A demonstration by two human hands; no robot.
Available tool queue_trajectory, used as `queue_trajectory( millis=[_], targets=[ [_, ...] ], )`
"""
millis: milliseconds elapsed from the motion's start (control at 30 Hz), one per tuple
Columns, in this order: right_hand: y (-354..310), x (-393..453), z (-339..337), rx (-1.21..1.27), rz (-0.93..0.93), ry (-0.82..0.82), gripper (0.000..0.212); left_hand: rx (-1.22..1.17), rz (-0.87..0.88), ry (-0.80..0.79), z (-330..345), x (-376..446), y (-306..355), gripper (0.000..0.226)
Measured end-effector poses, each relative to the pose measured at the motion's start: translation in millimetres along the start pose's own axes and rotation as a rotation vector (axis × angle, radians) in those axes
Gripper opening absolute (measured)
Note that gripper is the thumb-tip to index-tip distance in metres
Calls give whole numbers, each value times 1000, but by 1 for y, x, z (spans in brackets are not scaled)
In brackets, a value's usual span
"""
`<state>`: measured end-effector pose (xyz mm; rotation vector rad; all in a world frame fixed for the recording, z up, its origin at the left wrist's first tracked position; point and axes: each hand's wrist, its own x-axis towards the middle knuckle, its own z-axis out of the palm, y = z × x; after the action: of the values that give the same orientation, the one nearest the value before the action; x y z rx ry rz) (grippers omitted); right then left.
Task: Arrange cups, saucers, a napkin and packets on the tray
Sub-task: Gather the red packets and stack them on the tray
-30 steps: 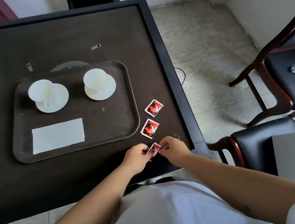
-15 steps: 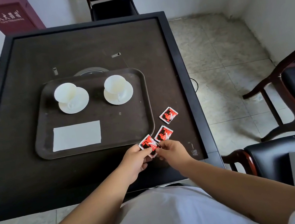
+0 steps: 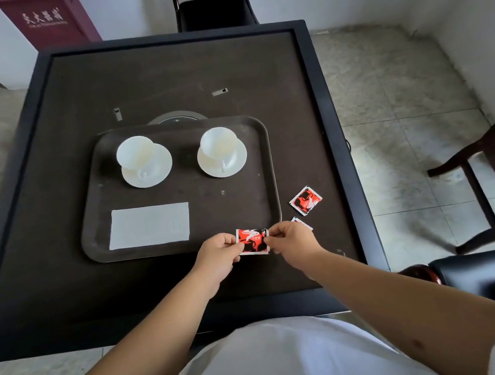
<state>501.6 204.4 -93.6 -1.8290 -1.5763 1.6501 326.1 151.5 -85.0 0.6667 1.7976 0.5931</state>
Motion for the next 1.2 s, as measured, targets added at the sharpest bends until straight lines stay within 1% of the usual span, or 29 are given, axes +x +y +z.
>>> queue_trajectory(
  millis=[100,233,300,533,667,733,800,833,933,1000,1133,1200],
  targets=[
    [-13,13,5,-52,-14,3,13,135,71,52,-10,12,5,4],
    [-26,33,13,-104,-21,26,4,285,128,78,-23,31,11,8],
    [-31,43,17,-132,-25,34,7,349,135,96,-26,40,13,5],
    [-38,64,25,-194,5,46,12,414,114,131,-27,61,18,5],
    [-38,68,25,-172,4,48,13,387,92,111,-23,68,22,14],
    [-37,68,22,-139,5,47,11,321,75,78,-21,70,23,12],
    [-35,67,16,-105,9,44,6,212,80,14,-21,71,24,4],
    [-34,66,13,-89,8,41,4,170,92,-20,-20,71,24,5],
    [-30,64,1,-65,-11,54,1,130,103,-67,-18,71,25,5],
    [-24,62,-9,-87,-23,109,2,147,94,-70,-16,71,27,5],
    [2,55,-33,-179,10,276,8,127,74,-43,-12,72,27,4],
    [20,48,-40,-283,21,296,16,116,65,-28,-12,72,25,3]
  ],
)
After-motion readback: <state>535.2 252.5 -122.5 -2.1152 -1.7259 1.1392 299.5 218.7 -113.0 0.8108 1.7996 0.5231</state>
